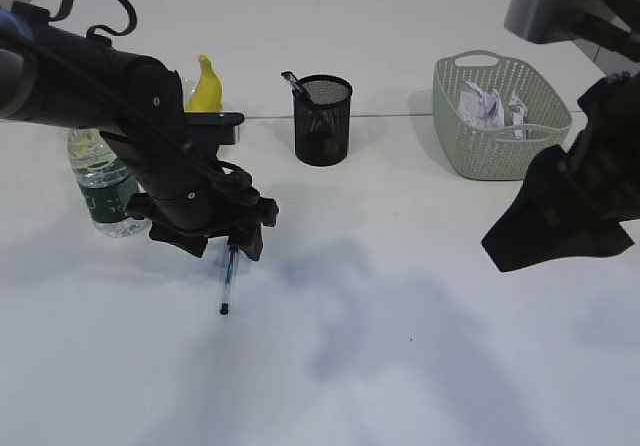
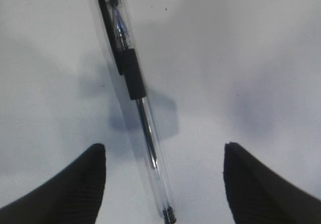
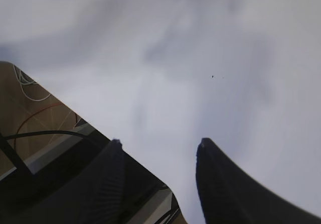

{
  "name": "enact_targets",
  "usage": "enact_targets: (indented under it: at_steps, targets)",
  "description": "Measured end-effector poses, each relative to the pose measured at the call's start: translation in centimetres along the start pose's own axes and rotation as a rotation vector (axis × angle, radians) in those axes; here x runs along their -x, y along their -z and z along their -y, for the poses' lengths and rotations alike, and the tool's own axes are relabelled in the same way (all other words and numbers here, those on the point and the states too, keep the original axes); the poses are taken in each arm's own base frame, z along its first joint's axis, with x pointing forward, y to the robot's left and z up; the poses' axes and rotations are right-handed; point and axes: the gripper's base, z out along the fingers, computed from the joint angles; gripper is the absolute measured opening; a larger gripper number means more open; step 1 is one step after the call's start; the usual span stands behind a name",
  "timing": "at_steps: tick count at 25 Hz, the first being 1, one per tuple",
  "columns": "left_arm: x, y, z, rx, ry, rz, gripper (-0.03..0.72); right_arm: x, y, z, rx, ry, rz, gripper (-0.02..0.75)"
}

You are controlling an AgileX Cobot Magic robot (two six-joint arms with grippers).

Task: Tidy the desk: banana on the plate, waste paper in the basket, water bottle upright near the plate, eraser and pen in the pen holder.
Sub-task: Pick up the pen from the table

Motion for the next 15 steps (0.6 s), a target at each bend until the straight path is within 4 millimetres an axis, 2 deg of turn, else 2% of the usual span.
enact_targets:
  at_steps: [8,15]
  targets:
    - [1.6,-2.0,0.5,-0.003,0.065,0.007,0.526,-0.2,0.0,-0.1,0.01,0.03,-0.027,0.356]
    - [1.9,-3.5,0.1,0.036,0.088,-0.012,0.526,-0.5,0.1,-0.2,0.017,0.04,-0.047,0.356]
